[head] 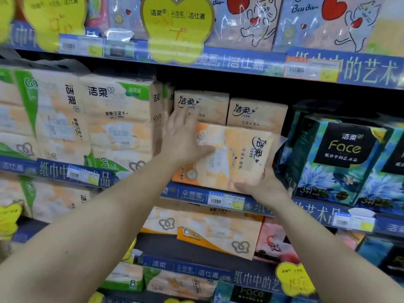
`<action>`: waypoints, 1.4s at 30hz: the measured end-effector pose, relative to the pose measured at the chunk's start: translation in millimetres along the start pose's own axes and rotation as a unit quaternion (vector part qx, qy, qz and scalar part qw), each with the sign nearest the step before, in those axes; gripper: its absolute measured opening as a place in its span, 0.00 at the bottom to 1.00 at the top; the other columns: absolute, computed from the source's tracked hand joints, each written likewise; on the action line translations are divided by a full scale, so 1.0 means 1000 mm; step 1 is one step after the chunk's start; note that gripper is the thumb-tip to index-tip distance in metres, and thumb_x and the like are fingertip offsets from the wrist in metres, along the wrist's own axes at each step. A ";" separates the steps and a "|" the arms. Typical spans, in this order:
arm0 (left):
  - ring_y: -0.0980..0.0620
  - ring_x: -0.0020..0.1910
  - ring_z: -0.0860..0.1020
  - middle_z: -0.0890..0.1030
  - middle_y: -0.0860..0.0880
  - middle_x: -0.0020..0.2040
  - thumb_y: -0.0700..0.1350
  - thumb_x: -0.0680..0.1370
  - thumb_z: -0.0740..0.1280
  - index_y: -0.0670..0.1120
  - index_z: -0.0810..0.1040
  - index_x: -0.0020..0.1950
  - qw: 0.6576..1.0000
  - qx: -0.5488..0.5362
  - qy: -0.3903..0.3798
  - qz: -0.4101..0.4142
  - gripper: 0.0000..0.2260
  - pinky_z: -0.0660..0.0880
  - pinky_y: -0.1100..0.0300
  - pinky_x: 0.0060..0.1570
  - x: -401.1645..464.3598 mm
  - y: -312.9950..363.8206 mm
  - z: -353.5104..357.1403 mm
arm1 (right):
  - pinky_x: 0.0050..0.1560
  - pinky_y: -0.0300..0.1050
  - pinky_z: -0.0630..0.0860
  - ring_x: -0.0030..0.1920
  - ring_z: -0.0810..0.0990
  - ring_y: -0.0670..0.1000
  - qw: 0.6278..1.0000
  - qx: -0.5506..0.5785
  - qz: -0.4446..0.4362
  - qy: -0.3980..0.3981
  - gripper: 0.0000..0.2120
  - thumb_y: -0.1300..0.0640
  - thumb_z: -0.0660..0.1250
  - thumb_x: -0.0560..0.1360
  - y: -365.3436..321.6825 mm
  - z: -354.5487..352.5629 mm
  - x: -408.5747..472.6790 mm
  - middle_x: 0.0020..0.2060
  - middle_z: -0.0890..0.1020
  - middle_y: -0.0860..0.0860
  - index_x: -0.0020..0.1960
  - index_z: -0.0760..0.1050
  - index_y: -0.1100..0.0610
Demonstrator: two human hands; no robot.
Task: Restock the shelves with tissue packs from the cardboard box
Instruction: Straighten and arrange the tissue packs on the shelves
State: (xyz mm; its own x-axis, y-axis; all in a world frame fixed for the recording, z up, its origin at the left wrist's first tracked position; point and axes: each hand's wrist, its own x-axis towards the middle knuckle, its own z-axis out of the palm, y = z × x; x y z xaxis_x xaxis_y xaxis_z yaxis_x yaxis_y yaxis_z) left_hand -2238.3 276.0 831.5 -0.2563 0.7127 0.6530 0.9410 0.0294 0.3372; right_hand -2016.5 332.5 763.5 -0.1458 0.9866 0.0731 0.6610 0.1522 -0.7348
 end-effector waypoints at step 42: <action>0.50 0.70 0.64 0.66 0.47 0.70 0.45 0.74 0.72 0.46 0.62 0.75 0.973 -0.172 0.054 -0.147 0.32 0.63 0.59 0.67 -0.085 -0.050 0.047 | 0.64 0.47 0.72 0.69 0.70 0.52 0.964 0.073 -0.257 0.020 0.45 0.58 0.69 0.76 -0.046 0.069 0.012 0.74 0.66 0.44 0.77 0.40 0.39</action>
State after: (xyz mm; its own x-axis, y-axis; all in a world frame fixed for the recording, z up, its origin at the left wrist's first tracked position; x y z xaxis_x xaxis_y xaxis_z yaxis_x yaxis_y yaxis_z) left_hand -2253.6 246.9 727.7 -0.5428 0.6299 0.5555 0.6988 -0.0282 0.7148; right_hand -2099.0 333.5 751.6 -0.3952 0.7855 0.4763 0.3981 0.6137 -0.6819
